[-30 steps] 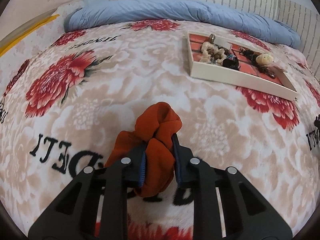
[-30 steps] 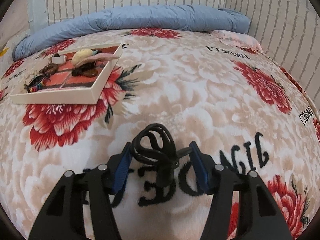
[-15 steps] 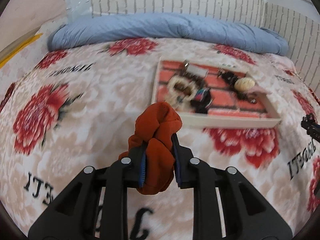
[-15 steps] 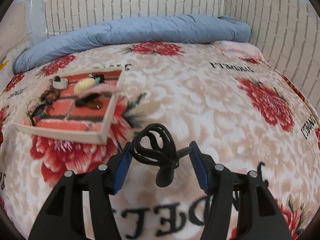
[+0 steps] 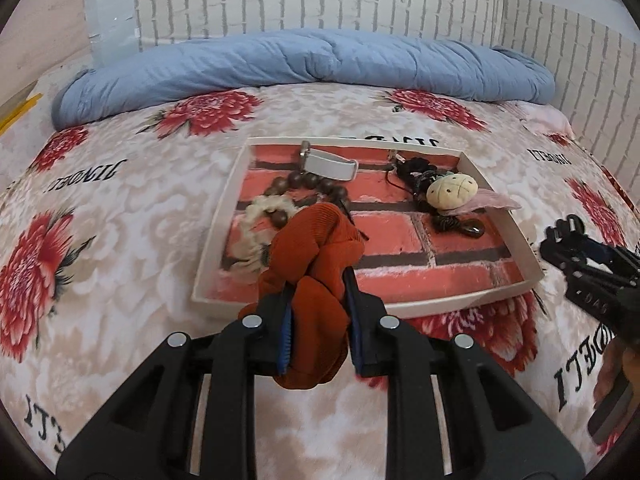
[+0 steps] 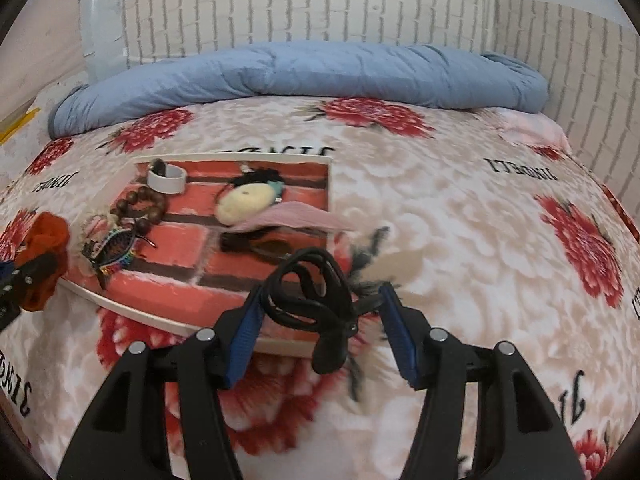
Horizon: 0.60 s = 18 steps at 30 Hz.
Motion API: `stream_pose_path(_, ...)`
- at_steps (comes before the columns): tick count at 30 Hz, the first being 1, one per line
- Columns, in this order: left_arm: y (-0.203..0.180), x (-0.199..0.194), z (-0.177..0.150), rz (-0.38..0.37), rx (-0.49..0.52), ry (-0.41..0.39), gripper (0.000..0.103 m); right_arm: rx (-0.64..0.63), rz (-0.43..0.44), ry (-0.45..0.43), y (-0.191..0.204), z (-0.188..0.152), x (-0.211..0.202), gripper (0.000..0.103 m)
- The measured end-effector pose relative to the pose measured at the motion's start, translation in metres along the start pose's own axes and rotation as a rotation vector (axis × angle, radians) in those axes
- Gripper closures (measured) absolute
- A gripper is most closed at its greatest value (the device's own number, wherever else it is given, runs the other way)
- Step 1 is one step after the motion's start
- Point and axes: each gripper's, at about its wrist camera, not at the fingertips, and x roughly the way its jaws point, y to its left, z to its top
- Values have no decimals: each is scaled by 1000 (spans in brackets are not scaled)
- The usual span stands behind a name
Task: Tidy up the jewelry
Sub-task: 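Carry the scrunchie and hair ties into the tray and open both tools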
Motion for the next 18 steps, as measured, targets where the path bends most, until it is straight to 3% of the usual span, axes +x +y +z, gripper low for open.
stream_pose_path(18, 9, 60, 15, 64, 23, -28, 82, -10, -9, 41, 32, 5, 64, 46)
